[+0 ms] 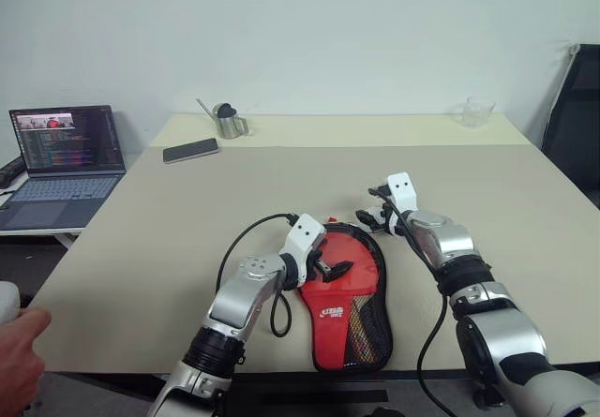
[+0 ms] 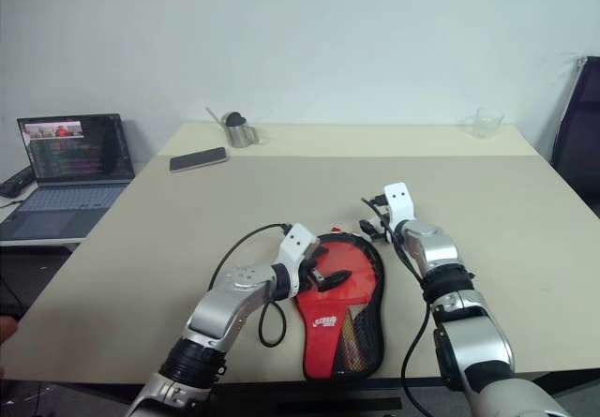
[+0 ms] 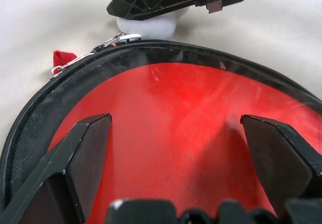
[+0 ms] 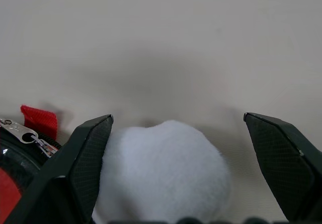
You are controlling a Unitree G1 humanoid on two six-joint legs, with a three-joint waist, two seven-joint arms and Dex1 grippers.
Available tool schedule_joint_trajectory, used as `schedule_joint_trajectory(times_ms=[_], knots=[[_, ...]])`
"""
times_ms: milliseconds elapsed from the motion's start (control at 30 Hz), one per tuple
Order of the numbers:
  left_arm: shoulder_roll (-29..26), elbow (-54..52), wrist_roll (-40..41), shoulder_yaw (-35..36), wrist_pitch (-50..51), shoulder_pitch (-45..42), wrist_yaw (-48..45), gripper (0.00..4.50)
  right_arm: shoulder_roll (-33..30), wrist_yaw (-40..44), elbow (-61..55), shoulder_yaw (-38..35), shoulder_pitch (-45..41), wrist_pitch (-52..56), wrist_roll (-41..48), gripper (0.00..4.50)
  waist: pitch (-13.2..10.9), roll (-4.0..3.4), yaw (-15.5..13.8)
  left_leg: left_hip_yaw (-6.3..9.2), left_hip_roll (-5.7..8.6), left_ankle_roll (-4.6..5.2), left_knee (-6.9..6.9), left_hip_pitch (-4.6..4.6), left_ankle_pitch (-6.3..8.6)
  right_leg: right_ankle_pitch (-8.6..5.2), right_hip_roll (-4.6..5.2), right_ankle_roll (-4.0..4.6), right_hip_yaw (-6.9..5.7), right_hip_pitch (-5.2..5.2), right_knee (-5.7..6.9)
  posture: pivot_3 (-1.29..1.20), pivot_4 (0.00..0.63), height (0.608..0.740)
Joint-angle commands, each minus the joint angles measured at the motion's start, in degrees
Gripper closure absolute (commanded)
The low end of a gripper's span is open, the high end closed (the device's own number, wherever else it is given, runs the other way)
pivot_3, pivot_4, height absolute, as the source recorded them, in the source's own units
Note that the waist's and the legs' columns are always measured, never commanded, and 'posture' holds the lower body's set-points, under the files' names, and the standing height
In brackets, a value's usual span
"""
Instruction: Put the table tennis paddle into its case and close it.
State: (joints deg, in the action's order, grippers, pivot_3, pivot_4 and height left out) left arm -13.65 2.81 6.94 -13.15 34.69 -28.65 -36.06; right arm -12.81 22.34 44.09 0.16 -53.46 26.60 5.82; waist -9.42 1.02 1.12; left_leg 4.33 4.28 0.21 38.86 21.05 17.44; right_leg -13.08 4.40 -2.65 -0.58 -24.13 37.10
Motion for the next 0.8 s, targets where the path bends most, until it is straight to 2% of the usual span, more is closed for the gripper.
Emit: schedule_joint_trajectory(times_ms=[33,267,333,400,467,633,800], knots=[[-0.1,0.6,-0.6,-1.4,0.5,-0.4,-0.3,0.0,0.0,-0.5,-1.9,-1.0,0.2,-0.3,0.2,0.6,0.0,-0.01,0.0,0.0,0.0,0.0,0.0,-0.01,0.0,0.0,0.0,0.0,0.0,0.01,0.0,0.0,0.15,0.74],[1.7,3.3,1.5,0.1,0.0,-2.3,-1.8,0.0,-0.3,-0.1,-5.7,-1.3,2.5,0.9,0.6,2.99,0.0,-0.05,0.0,0.01,0.01,0.0,0.01,-0.02,0.0,0.0,0.0,0.0,-0.01,0.04,0.0,0.0,0.15,0.74],[1.6,3.9,1.3,-0.2,-0.3,-2.7,-2.0,0.0,-0.4,-0.3,-6.7,-1.6,3.0,1.3,0.7,3.62,0.0,-0.06,0.0,0.02,0.01,0.0,0.0,-0.02,0.0,0.0,0.0,0.0,-0.01,0.03,0.0,0.0,0.15,0.74],[1.8,4.6,1.2,-0.2,-0.6,-3.0,-2.0,0.0,-0.5,-0.4,-7.7,-1.8,3.5,1.8,0.7,4.06,0.0,-0.07,0.0,0.02,0.01,0.0,0.0,-0.02,0.0,0.0,0.0,0.0,-0.01,0.04,0.01,0.0,0.15,0.74],[2.0,5.1,1.2,-0.1,-1.1,-3.2,-2.0,0.0,-0.8,-0.3,-8.9,-2.0,3.9,2.3,0.7,4.27,0.0,-0.07,0.0,0.02,0.02,0.0,0.01,-0.03,0.0,0.0,0.0,0.0,-0.01,0.04,0.01,0.0,0.15,0.74],[1.8,5.9,0.9,-0.2,-1.8,-3.5,-2.5,0.0,-3.3,0.9,-12.9,-1.9,4.8,3.4,0.2,4.29,0.0,-0.07,-0.2,0.02,0.02,0.0,0.01,-0.02,0.0,0.0,0.0,0.0,-0.02,0.04,0.0,0.0,0.15,0.74],[1.5,7.3,0.8,-0.2,-2.3,-4.1,-3.1,0.0,-8.8,4.7,-19.7,-1.3,7.1,6.9,-0.1,4.29,0.0,-0.07,-0.6,0.02,0.03,0.0,0.0,-0.01,0.0,0.0,0.0,0.0,-0.03,0.04,-0.02,0.0,0.15,0.74]])
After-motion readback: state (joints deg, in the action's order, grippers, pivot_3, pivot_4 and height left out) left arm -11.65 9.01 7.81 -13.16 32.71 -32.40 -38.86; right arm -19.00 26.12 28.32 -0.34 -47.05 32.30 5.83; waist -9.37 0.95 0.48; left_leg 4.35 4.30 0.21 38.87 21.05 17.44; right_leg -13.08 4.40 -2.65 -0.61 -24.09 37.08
